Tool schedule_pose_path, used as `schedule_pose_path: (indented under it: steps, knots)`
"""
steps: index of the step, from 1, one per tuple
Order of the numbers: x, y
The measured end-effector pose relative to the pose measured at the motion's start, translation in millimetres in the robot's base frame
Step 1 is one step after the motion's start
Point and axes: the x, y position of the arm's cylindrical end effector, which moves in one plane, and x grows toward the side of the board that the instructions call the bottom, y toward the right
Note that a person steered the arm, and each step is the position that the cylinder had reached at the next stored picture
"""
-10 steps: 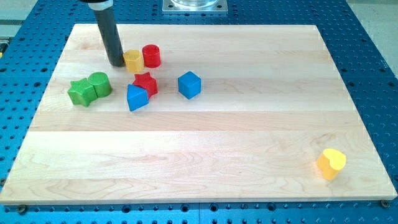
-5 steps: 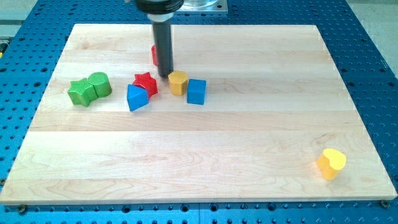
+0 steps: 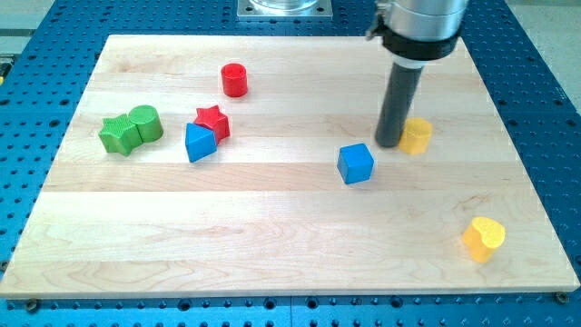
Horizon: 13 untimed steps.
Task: Drag the yellow hexagon into the yellow heart
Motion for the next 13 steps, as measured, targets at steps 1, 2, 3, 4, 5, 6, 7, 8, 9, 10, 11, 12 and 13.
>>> schedule_pose_path:
  steps: [1, 2, 3, 4, 5, 6, 7, 8, 9, 10, 11, 12, 13]
  knots:
    - [13, 3]
    - [-14, 7]
    - [-15, 28]
    - [0, 40]
    - [-2, 41]
    - [-15, 57]
    - [29, 57]
    - [45, 57]
    - [45, 57]
    - [23, 53]
    - [0, 54]
    - [-2, 67]
    - [18, 69]
